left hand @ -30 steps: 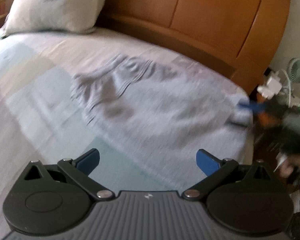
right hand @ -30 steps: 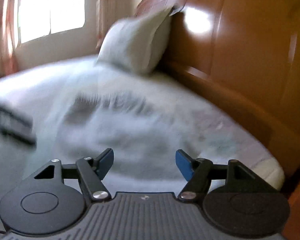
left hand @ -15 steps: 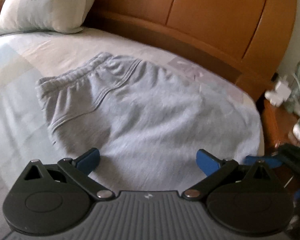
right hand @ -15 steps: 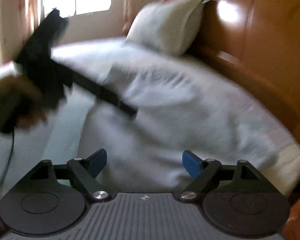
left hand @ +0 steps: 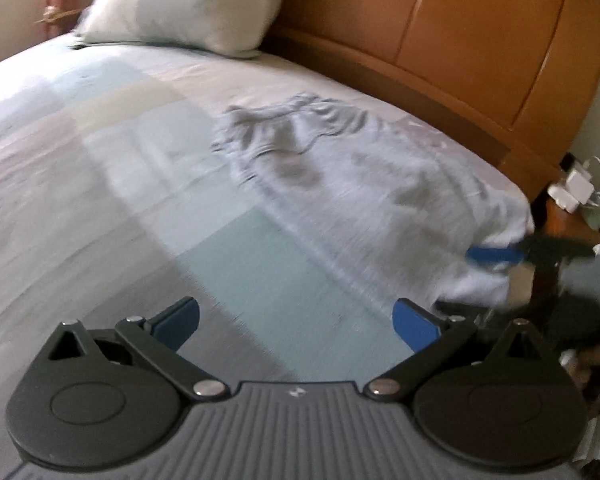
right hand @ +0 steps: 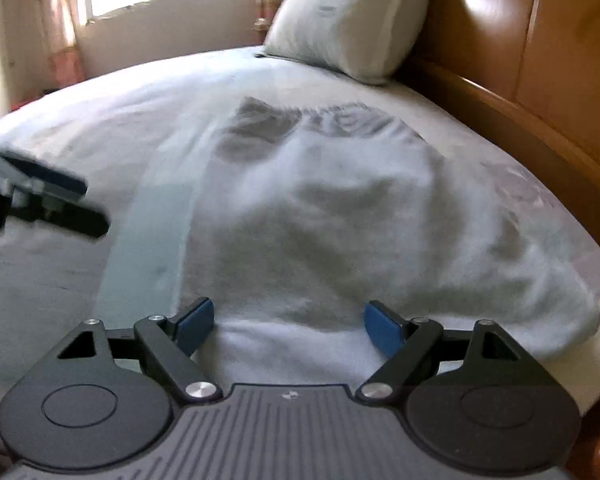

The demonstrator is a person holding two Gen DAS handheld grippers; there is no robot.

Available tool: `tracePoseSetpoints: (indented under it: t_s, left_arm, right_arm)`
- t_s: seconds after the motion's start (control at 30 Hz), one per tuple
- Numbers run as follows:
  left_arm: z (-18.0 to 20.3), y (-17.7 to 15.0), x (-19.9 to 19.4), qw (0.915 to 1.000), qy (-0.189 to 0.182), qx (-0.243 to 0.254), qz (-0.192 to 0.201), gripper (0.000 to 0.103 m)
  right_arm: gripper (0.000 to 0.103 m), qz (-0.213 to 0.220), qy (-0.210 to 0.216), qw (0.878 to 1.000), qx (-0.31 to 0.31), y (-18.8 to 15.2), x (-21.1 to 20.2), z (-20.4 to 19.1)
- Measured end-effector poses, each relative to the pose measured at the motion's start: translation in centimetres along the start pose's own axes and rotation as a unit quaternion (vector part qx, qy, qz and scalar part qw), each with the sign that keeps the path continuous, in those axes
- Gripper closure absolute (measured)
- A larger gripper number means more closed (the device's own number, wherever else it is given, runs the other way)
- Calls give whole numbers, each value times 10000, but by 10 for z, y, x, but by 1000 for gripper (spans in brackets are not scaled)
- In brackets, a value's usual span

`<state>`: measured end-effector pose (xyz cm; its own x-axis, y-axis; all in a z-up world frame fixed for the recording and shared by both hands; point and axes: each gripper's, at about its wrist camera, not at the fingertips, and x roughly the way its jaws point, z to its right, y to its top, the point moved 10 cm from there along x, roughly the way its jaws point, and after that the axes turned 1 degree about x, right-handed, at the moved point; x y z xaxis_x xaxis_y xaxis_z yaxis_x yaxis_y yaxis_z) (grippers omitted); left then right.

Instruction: Fold clothes

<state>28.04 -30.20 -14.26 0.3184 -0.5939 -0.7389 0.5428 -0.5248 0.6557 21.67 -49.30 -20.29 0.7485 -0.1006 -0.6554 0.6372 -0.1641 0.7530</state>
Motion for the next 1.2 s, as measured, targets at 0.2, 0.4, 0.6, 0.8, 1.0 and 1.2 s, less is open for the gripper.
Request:
tracePoseSetpoints:
  t_s: [0.2, 0.4, 0.6, 0.8, 1.0, 1.2]
  left_arm:
    - [-22, -20, -21, 9989, 294, -349, 111, 1]
    - [-29, -39, -28, 9976, 317, -613, -63, 1]
    - [-23, -34, -34, 9983, 150, -559, -50, 1]
    - [6, -18, -49, 9986, -446, -265, 131, 1]
    - [25, -3, -64, 9973, -553, 131, 455, 1]
    - [17, -7, -70, 9972, -536, 24, 514, 1]
  right_arm:
    - [16, 518, -599, 9962, -356, 70, 20, 29]
    - [9, -145, -531, 9985, 54, 63, 93, 60]
    - [11, 27, -317, 9994, -137, 92, 74, 53]
    - [2, -771, -213, 9966, -207, 83, 130, 52]
    - [3, -78, -149, 9986, -509, 132, 119, 31]
    - [2, -258, -125, 9985, -474, 160, 187, 13]
